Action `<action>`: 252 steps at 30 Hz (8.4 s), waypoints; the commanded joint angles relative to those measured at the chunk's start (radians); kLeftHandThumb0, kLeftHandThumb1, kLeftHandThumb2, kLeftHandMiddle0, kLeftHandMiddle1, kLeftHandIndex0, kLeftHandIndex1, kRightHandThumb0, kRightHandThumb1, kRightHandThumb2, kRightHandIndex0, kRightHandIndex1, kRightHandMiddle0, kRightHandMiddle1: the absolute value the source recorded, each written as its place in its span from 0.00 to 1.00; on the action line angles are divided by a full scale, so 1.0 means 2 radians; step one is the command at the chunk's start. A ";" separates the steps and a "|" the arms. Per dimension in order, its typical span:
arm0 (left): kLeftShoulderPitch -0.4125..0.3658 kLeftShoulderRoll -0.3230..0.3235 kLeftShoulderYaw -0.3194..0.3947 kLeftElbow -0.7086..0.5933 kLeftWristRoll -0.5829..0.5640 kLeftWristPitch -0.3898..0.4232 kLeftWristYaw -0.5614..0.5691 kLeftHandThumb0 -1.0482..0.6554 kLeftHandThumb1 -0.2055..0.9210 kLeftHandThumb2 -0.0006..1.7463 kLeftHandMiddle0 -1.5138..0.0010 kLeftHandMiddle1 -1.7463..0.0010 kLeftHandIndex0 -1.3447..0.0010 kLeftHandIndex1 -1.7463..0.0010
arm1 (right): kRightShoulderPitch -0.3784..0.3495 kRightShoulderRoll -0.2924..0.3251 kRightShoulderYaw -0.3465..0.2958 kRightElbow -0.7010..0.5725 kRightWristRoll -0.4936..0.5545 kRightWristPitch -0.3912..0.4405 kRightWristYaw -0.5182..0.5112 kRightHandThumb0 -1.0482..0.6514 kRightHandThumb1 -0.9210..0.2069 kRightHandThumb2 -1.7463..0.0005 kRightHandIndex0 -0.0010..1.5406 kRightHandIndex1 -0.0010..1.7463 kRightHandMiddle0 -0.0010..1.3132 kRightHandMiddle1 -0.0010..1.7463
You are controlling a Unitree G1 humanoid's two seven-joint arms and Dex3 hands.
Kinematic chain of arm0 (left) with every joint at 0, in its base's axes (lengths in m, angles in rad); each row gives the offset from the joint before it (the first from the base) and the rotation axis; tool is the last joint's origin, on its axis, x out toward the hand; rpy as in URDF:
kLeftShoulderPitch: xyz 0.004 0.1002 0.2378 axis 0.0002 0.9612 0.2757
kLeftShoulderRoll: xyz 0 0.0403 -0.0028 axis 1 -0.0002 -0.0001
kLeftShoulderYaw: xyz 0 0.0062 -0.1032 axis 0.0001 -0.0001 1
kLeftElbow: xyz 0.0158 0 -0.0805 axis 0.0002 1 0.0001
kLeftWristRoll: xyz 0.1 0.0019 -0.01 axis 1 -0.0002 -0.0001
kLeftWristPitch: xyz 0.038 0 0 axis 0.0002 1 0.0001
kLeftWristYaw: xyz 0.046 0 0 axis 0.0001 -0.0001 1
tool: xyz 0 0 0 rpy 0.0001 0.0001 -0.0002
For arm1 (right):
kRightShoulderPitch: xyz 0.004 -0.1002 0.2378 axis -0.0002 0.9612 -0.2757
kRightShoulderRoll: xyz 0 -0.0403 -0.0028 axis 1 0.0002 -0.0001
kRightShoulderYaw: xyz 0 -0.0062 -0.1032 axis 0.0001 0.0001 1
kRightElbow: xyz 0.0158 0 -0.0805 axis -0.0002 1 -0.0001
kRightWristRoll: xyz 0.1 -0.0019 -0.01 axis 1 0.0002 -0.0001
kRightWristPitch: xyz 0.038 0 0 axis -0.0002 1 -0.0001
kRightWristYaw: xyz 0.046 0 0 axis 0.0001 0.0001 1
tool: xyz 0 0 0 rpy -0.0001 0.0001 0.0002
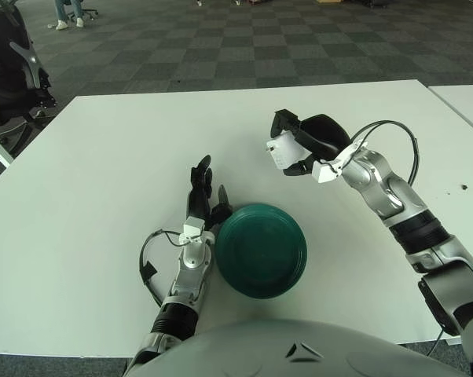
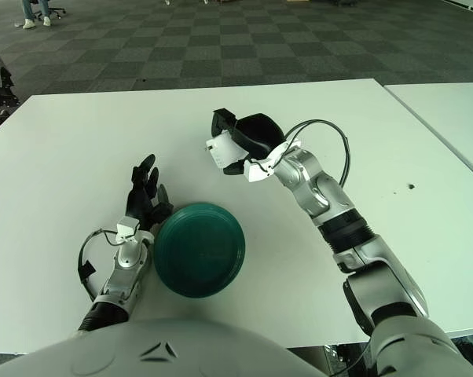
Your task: Put the charger into the plate.
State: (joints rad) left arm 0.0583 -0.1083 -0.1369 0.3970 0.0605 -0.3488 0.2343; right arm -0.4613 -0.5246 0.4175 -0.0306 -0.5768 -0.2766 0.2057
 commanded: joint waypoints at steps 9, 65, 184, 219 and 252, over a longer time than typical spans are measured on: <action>0.066 -0.033 -0.028 0.077 0.014 0.032 0.009 0.06 1.00 0.61 0.79 0.99 1.00 0.71 | 0.032 -0.020 -0.005 -0.134 0.052 -0.032 0.112 0.34 0.49 0.28 0.79 1.00 0.44 1.00; -0.054 -0.087 0.080 0.180 -0.150 0.069 0.012 0.32 1.00 0.51 0.70 0.70 0.90 0.38 | 0.115 0.012 0.060 -0.094 -0.252 -0.223 0.012 0.17 0.00 0.54 0.21 0.28 0.02 0.63; 0.216 0.006 0.056 -0.113 -0.077 -0.011 -0.136 0.11 1.00 0.57 0.86 1.00 1.00 0.64 | 0.319 0.256 -0.207 0.278 0.292 -0.063 -0.051 0.09 0.00 0.52 0.01 0.00 0.00 0.12; 0.185 0.005 0.062 -0.037 -0.004 -0.107 -0.074 0.11 1.00 0.57 0.83 0.99 1.00 0.61 | 0.405 0.312 -0.191 0.190 0.297 -0.127 -0.122 0.15 0.00 0.60 0.09 0.01 0.00 0.24; 0.190 0.002 0.051 -0.021 -0.038 -0.095 -0.109 0.07 1.00 0.60 0.92 1.00 1.00 0.77 | 0.375 0.284 -0.192 0.278 0.282 -0.153 -0.088 0.10 0.00 0.52 0.05 0.00 0.00 0.20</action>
State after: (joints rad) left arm 0.3550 -0.1075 -0.0300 0.1473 0.0084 -0.5644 0.0612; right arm 0.1647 0.0389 0.0194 0.2272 -0.0220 -0.5647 -0.0119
